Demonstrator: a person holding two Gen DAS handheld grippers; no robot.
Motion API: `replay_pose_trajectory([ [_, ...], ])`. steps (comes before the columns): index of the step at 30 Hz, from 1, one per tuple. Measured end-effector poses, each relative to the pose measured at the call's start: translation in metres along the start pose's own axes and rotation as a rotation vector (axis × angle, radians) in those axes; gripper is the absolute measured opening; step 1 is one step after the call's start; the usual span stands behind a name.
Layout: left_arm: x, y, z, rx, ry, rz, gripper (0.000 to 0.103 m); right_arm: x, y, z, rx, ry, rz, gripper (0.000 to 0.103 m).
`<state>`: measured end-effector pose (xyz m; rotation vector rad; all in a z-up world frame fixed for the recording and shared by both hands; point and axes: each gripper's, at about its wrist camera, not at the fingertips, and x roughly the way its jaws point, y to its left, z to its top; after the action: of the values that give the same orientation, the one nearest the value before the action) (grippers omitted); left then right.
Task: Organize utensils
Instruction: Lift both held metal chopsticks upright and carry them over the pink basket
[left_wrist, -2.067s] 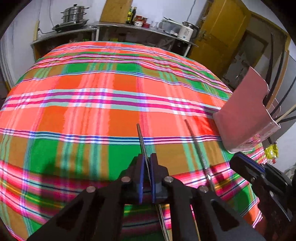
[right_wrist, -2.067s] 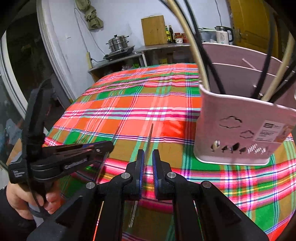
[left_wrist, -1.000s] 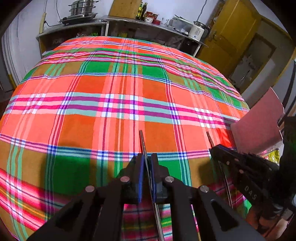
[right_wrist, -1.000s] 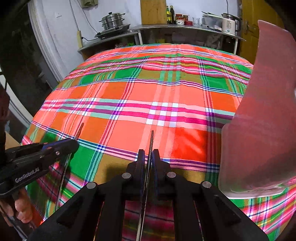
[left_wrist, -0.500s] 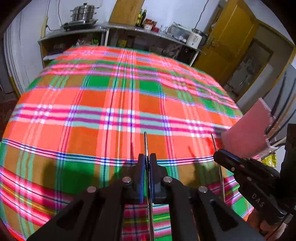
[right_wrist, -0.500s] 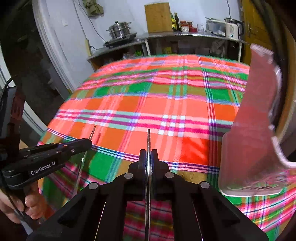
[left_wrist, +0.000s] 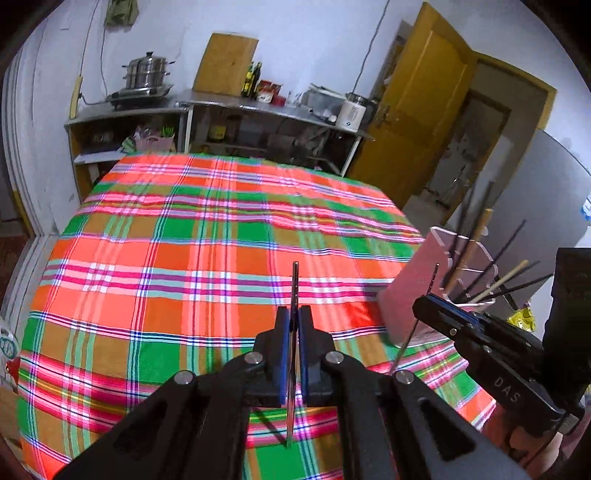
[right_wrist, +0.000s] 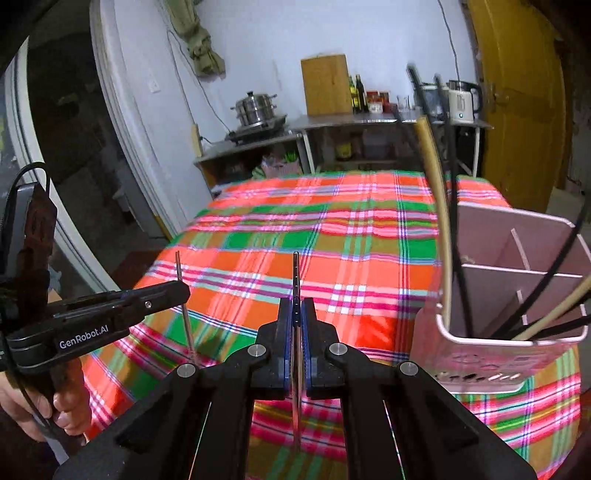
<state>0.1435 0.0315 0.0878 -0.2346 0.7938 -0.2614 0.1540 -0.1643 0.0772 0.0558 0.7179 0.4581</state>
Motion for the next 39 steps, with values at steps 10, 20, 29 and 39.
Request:
replay_pose_trajectory([
  [10, -0.021, -0.018, -0.007, 0.037, -0.019, -0.026, 0.005, -0.031, 0.001, -0.005, 0.002, -0.051, 0.009, 0.004],
  [20, -0.028, -0.039, -0.014, 0.074, -0.009, -0.046, 0.005, -0.048, -0.005, -0.008, 0.01, -0.075, 0.003, 0.004],
  [29, -0.028, -0.064, -0.011, 0.099, 0.007, -0.101, 0.005, -0.067, -0.016, -0.011, 0.022, -0.101, -0.016, 0.004],
  [39, -0.015, -0.109, -0.005, 0.14, 0.026, -0.185, 0.005, -0.09, -0.042, -0.023, 0.073, -0.122, -0.068, 0.004],
])
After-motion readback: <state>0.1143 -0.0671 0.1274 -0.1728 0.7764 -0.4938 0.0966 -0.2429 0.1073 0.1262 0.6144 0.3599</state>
